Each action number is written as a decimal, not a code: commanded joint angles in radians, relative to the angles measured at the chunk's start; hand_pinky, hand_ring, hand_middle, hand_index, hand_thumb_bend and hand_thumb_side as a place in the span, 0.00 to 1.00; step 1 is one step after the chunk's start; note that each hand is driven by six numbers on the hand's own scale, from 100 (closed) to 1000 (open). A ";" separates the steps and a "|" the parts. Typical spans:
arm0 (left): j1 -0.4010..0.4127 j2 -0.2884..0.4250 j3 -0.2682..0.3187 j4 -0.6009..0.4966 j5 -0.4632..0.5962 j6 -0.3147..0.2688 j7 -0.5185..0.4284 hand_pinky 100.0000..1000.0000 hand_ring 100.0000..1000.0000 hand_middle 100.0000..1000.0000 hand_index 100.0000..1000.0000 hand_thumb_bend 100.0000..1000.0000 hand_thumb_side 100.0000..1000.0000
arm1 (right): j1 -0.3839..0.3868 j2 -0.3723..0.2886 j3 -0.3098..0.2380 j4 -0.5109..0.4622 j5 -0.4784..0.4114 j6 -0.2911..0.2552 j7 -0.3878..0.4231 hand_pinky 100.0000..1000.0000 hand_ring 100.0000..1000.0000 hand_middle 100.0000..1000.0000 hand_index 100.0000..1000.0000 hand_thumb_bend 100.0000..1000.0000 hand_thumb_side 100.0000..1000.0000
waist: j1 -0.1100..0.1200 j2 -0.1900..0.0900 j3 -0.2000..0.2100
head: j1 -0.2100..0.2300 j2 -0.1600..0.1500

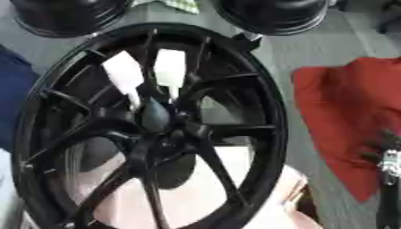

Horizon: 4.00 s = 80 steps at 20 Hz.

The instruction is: Pull the pin out of the wheel hub.

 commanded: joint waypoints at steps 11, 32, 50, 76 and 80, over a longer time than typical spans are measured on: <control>0.002 0.024 0.010 -0.016 -0.005 -0.001 0.005 0.64 0.44 0.50 0.66 0.47 0.40 | 0.106 -0.160 0.048 -0.025 0.025 -0.133 0.019 0.58 0.69 0.73 0.71 0.00 0.68 | -0.003 -0.032 -0.004 | 0.003 -0.004; 0.002 0.049 0.016 -0.016 -0.015 -0.003 0.013 0.64 0.44 0.50 0.66 0.48 0.39 | 0.289 -0.698 0.021 -0.025 -0.047 -0.460 -0.065 0.63 0.75 0.77 0.74 0.00 0.55 | -0.022 -0.039 -0.001 | -0.003 -0.008; -0.002 0.074 0.026 -0.016 -0.028 -0.006 0.026 0.64 0.44 0.49 0.66 0.48 0.39 | 0.129 -1.107 -0.013 -0.025 -0.178 -0.330 0.073 0.75 0.78 0.76 0.76 0.00 0.44 | -0.076 -0.025 0.088 | -0.090 -0.021; -0.008 0.069 0.030 -0.016 -0.024 -0.002 0.032 0.64 0.44 0.49 0.66 0.48 0.38 | -0.137 -1.167 0.099 -0.025 -0.153 -0.299 0.441 0.76 0.78 0.77 0.77 0.00 0.50 | -0.100 -0.031 0.188 | -0.193 -0.030; -0.003 0.065 0.031 -0.016 -0.021 0.002 0.034 0.64 0.44 0.49 0.66 0.48 0.38 | -0.176 -1.180 0.097 -0.025 -0.208 -0.233 0.459 0.76 0.79 0.77 0.77 0.00 0.48 | -0.096 -0.052 0.196 | -0.208 -0.012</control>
